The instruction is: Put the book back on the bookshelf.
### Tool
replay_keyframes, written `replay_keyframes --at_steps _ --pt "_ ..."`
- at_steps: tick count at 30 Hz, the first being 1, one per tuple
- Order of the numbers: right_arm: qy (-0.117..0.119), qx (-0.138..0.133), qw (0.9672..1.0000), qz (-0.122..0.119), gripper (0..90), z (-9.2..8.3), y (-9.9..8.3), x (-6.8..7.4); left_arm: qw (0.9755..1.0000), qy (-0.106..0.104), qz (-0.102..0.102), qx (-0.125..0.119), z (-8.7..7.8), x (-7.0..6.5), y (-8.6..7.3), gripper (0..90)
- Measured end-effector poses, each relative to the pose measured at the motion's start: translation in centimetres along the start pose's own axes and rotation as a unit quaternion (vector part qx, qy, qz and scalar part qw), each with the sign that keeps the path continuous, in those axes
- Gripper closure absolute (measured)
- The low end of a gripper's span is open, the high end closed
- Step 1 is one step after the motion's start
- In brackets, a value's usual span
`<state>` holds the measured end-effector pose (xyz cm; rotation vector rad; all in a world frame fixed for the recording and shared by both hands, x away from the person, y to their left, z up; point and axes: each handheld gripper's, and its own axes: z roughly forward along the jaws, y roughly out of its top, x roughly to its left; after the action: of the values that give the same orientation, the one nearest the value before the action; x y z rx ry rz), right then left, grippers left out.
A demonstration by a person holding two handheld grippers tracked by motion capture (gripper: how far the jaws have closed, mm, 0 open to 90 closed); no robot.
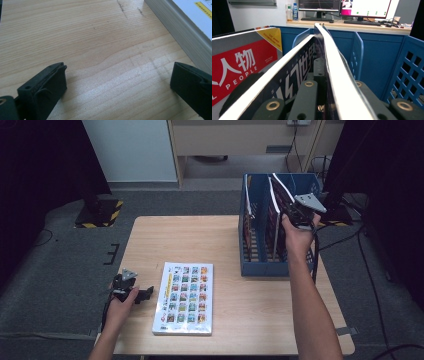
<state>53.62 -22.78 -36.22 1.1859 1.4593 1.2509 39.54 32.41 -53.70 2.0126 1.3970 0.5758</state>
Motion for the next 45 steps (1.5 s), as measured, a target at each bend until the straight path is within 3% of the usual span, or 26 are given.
replay_keyframes --at_steps 8,12,17,22,26,29,41,45 --pt "0.004 0.01 0.9997 -0.02 83.7 0.2 -0.8 0.3 1.0 0.0 0.0 0.0 0.0 0.0 0.0 0.0" --pt "0.004 0.011 0.9999 -0.009 83.6 0.1 -1.9 0.2 1.0 0.0 0.0 0.0 0.0 0.0 0.0 0.0" --pt "0.011 0.011 0.9999 -0.006 82.7 -0.1 -2.0 0.3 1.0 0.0 0.0 0.0 0.0 0.0 0.0 0.0" --pt "0.018 0.01 0.9998 0.003 78.7 -0.2 -2.1 0.6 1.0 0.0 0.0 0.0 0.0 0.0 0.0 0.0" --pt "0.017 0.013 0.9997 0.006 70.0 -0.4 -2.1 0.6 1.0 0.0 0.0 0.0 0.0 0.0 0.0 0.0" --pt "0.011 0.023 0.9996 0.007 63.5 -0.9 -2.2 0.5 1.0 0.0 0.0 0.0 0.0 0.0 0.0 0.0" --pt "0.014 0.028 0.9995 -0.008 59.0 -3.2 -1.9 1.1 1.0 0.0 0.0 0.0 0.0 -0.1 0.0 0.0" --pt "0.021 0.031 0.9993 -0.002 58.6 -4.3 -2.4 0.8 1.0 0.0 0.0 0.0 0.0 -0.2 0.0 0.0"
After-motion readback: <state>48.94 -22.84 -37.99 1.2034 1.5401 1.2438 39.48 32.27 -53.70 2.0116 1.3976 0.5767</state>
